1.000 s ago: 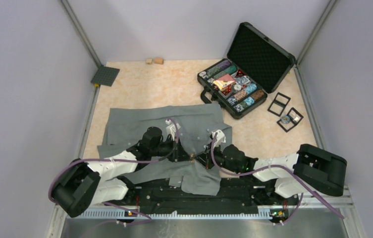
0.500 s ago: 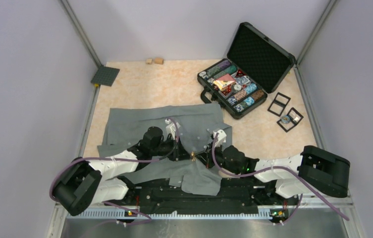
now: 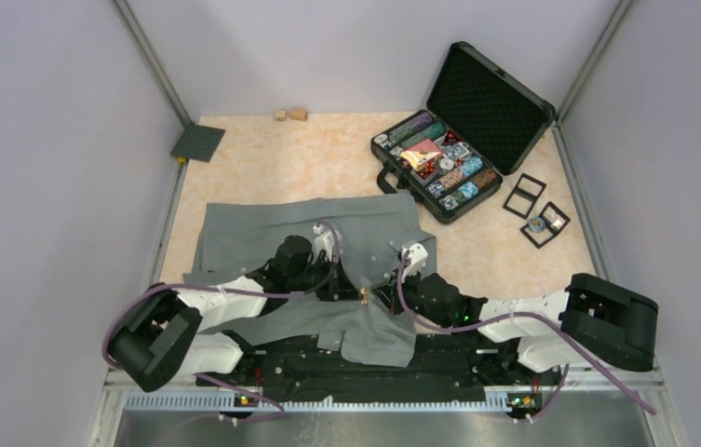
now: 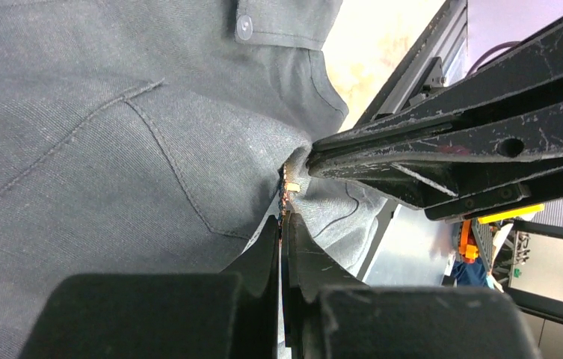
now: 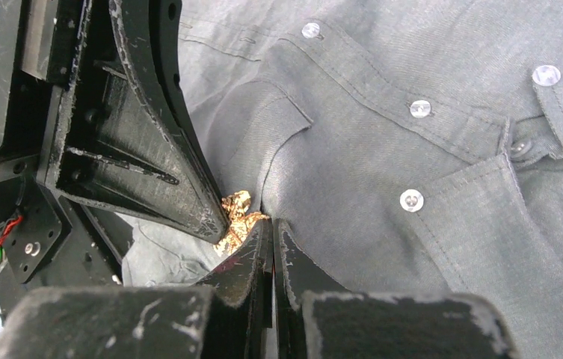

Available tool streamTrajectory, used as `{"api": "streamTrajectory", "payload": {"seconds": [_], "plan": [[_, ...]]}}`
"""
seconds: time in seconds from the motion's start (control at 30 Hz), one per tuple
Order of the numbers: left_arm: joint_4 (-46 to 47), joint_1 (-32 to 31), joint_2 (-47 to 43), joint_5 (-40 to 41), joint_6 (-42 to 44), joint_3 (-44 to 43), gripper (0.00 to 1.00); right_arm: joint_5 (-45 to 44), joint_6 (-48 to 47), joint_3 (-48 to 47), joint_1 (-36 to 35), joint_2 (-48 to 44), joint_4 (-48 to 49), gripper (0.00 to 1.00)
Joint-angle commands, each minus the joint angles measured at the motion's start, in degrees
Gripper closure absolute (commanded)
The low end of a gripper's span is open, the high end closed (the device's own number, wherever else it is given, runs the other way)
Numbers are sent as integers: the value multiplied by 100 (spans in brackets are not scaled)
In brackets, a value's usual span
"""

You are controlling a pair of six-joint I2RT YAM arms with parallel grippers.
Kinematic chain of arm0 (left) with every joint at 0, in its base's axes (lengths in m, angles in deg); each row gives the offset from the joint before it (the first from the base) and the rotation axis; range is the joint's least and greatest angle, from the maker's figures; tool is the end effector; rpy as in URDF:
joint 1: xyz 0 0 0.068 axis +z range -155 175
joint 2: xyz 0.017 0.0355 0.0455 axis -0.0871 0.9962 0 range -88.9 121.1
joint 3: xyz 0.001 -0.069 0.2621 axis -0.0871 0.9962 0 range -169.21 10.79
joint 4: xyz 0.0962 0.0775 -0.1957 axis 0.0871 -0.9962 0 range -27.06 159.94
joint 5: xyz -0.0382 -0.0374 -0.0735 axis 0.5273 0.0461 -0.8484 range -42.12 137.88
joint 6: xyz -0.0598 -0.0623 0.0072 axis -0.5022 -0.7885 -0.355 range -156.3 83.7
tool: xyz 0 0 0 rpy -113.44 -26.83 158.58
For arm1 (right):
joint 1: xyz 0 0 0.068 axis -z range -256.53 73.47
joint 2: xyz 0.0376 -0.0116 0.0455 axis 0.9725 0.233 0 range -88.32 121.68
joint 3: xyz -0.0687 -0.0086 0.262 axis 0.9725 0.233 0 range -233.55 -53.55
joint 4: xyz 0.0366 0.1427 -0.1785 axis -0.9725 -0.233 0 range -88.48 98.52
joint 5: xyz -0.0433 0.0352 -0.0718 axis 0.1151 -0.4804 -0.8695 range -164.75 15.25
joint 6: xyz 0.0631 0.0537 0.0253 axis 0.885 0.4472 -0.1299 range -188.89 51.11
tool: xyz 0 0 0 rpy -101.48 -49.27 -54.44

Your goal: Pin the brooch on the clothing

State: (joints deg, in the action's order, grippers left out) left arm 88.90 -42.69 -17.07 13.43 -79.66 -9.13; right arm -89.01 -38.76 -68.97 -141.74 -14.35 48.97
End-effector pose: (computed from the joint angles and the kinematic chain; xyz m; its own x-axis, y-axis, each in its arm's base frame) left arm 0.1569 -0.1761 0.1577 -0.9170 -0.0070 -0.3989 0.3443 0.4916 -0.7999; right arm 0.1222 0.2197 0.1692 -0.5051 0.0665 -0.8605 -0.6107 0.6769 0.4108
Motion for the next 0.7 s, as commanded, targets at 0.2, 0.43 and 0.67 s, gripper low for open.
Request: {"api": "streamTrajectory", "payload": {"seconds": [0.2, 0.43, 0.67], "plan": [[-829, -23, 144, 187, 764, -788, 100, -1093, 234, -521, -27, -805, -1651, 87], [-1373, -41, -275, 607, 1039, -877, 64, -1875, 435, -639, 163, -1689, -2950, 54], [-2186, -20, -803, 1344, 1319, -1148, 32, -1892, 346, -820, 734, -2277, -3847, 34]]}}
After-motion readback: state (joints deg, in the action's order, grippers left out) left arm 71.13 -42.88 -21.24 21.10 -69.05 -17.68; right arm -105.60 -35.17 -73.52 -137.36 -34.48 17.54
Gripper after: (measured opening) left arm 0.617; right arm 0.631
